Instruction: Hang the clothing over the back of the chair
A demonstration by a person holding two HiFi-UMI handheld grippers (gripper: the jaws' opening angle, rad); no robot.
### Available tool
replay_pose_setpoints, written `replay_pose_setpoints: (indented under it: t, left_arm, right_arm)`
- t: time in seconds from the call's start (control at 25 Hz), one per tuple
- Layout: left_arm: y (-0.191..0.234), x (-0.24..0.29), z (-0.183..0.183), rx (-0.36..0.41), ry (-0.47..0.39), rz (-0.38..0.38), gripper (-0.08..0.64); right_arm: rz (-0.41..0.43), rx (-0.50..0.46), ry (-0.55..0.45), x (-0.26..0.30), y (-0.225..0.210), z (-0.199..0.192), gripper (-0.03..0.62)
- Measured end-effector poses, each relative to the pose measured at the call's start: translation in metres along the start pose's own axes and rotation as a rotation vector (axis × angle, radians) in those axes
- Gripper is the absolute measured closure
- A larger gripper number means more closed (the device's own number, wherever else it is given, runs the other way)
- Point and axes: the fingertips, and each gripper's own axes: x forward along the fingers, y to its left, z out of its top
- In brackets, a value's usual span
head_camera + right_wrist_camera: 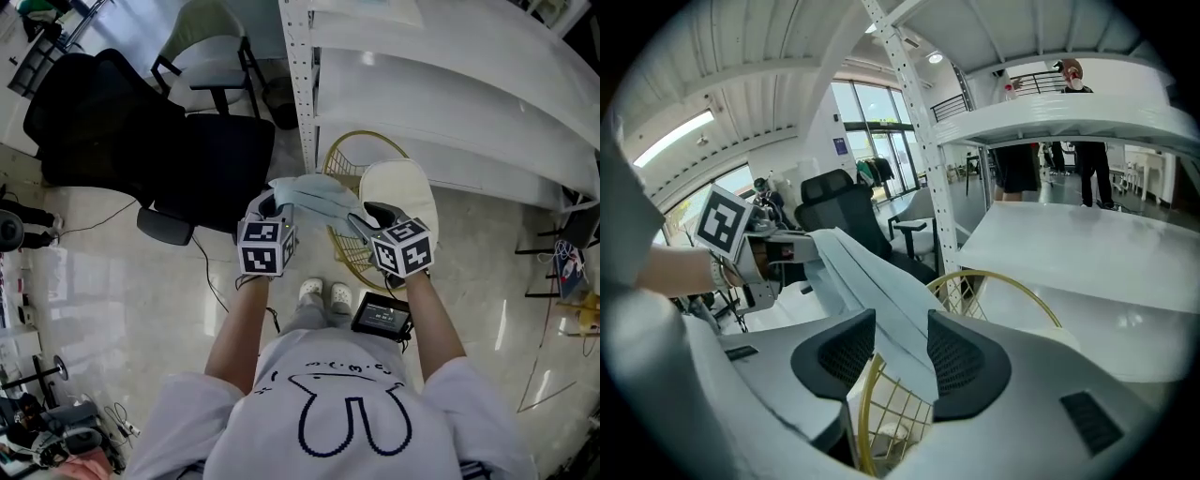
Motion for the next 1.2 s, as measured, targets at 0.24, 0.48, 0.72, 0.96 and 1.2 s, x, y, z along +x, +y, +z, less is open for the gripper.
replay_pose_setpoints:
  t: [0.24,0.48,0.72,0.96,1.2]
  left_arm:
    - [0.014,0.008,-0.039,-0.03,0.104,0.009,0.538]
    - [0.017,0.021,-0.078,-0.04,0.199,-0.004,0.538]
    - [0.024,0.032,-0.105,-0.059,0.261,-0.006,0.537]
    - [0.024,0.043,-0.127,-0.1,0.311,-0.029,0.524]
    - [0.021,0.05,-0.144,-0.135,0.355,-0.067,0.434]
  right_arm:
    - [0.01,-0.012,0.008,0.004,0.008,-0.002,0.44]
    - [0.031,-0.051,0.034,0.012,0.027,-0.007,0.44]
    - [0.041,-0.054,0.03,0.017,0.042,-0.004,0.44]
    - [0.036,-0.039,0.031,0.021,0.047,-0.003,0.44]
    - [0.025,-0.062,0.05,0.024,0.049,-0.006,0.44]
